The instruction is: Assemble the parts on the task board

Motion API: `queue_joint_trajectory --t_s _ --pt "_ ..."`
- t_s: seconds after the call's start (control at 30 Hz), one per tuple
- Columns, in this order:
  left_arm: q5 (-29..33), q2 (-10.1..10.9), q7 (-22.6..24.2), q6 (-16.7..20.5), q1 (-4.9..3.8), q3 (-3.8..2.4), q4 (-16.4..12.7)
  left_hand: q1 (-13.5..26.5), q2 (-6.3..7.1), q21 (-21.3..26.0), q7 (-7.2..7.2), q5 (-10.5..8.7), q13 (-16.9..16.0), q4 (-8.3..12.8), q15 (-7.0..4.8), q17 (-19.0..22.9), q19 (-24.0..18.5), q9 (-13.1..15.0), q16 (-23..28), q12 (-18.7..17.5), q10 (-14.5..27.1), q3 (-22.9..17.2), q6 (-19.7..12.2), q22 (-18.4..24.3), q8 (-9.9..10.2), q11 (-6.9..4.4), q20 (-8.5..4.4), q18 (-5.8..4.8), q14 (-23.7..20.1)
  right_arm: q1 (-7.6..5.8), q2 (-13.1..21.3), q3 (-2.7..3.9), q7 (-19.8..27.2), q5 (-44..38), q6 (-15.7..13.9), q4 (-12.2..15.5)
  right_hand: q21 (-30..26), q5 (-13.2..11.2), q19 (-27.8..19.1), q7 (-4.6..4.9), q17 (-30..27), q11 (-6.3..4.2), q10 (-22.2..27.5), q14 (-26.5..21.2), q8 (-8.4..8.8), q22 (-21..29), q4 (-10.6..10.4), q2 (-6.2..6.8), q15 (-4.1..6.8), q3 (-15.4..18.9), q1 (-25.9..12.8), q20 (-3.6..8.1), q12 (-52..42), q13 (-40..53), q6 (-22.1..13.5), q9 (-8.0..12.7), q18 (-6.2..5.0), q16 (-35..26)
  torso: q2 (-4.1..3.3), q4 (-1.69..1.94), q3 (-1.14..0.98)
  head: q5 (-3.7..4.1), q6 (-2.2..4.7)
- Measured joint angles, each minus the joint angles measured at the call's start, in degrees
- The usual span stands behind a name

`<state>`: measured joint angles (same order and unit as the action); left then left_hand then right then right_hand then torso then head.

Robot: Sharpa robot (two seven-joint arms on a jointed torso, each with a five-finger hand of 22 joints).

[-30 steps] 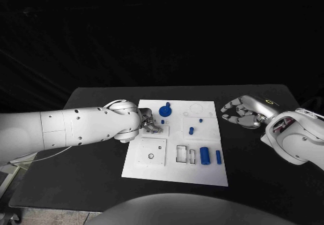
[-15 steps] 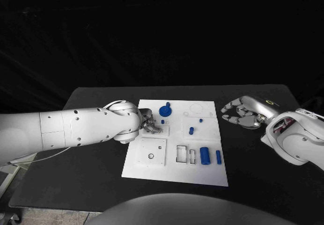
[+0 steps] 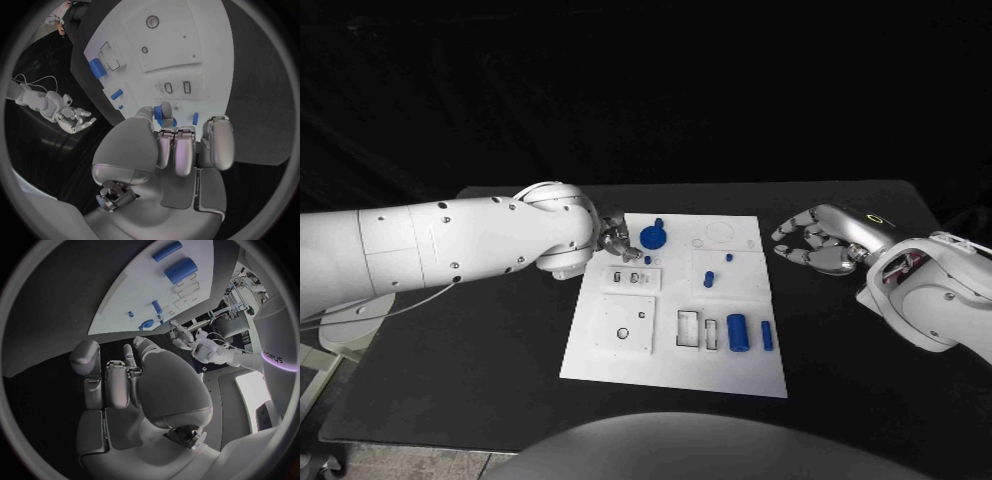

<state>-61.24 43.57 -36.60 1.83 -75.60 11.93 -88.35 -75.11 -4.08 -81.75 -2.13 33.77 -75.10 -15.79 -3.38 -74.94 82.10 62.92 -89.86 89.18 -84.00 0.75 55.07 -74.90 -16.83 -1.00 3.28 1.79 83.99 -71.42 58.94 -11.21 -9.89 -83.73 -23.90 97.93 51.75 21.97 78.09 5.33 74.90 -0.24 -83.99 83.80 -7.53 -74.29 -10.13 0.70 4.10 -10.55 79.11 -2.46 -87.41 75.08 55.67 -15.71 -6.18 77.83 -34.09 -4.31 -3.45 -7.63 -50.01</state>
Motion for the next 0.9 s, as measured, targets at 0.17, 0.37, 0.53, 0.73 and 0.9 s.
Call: queue_joint_trajectory --t_s 0.17,0.37,0.53,0.73,0.9 --pt "3.6 -1.6 -0.3 -5.3 -2.40 -0.14 3.1 -1.4 0.55 0.4 -0.02 -3.67 0.0 0.3 0.00 0.0 -0.2 0.0 0.0 -0.3 0.0 -2.7 0.0 0.0 0.2 0.00 -0.21 0.00 0.0 0.02 -0.3 -0.01 0.0 0.1 0.1 -0.2 -0.2 0.2 0.0 0.00 0.0 0.00 0.0 0.0 0.00 0.0 -0.2 0.00 0.00 -0.2 0.0 0.00 0.0 0.0 0.0 0.1 0.00 0.0 0.01 0.01 -0.03 -0.25 0.00" --pt "6.1 -4.3 -0.9 -11.7 -3.04 0.01 7.0 -1.9 0.84 0.4 -0.23 -6.64 0.1 0.3 0.00 0.0 -0.2 -0.2 0.0 -0.4 0.0 -5.5 0.0 0.0 0.5 0.01 -0.21 0.00 0.0 0.04 -0.3 -0.01 0.0 0.2 0.3 -0.2 -0.2 0.2 0.0 0.00 0.0 0.00 0.0 0.0 0.00 0.0 0.0 0.00 0.00 -0.3 0.0 0.00 0.0 0.0 0.0 0.1 0.00 0.0 -0.07 0.00 -0.01 -0.60 0.00" --pt "7.4 -6.4 -1.5 -17.6 -3.11 0.30 10.3 -1.8 0.87 0.4 -0.43 -7.07 0.2 0.3 0.00 0.0 -0.2 -0.3 0.0 0.2 0.0 -6.3 -0.2 0.0 0.8 0.01 -0.21 0.00 0.0 0.05 -0.5 -0.02 0.0 0.4 0.5 -0.3 -0.4 0.2 0.0 0.00 0.0 0.00 0.0 0.0 0.00 0.1 0.0 -0.01 0.00 -0.3 0.0 0.00 0.2 0.0 0.0 0.1 0.00 -0.3 -0.08 -0.01 0.00 -0.96 0.00" --pt "8.8 -8.5 -2.0 -22.7 -3.03 0.36 13.4 -1.5 1.56 0.8 -0.45 -7.31 0.2 0.6 0.00 0.0 -0.2 -0.7 0.0 0.2 0.0 -7.4 -0.2 0.0 1.4 0.01 -0.21 0.00 0.0 0.06 -0.6 -0.02 0.0 0.5 0.7 -0.4 -0.6 0.2 0.0 0.00 0.0 0.00 0.0 0.0 0.00 0.1 0.0 -0.17 -0.03 -0.3 0.2 0.00 0.2 0.0 0.0 0.0 0.00 -0.3 -0.08 -0.01 0.00 -1.13 0.00" --pt "9.7 -9.9 -2.4 -26.0 -2.95 0.37 15.6 -1.1 2.86 1.3 -0.66 -8.05 0.2 1.1 0.00 0.0 -0.3 -1.6 0.0 0.2 0.0 -9.4 0.0 0.0 2.8 0.00 -0.08 0.00 0.0 0.06 -0.5 -0.02 0.0 0.6 0.8 -0.4 -0.9 0.2 0.0 0.00 0.0 0.00 0.0 0.2 0.00 0.2 0.0 -0.25 -0.20 -0.3 0.2 0.00 0.2 0.0 0.0 0.0 0.00 -0.3 -0.07 -0.01 0.01 -1.31 0.00"
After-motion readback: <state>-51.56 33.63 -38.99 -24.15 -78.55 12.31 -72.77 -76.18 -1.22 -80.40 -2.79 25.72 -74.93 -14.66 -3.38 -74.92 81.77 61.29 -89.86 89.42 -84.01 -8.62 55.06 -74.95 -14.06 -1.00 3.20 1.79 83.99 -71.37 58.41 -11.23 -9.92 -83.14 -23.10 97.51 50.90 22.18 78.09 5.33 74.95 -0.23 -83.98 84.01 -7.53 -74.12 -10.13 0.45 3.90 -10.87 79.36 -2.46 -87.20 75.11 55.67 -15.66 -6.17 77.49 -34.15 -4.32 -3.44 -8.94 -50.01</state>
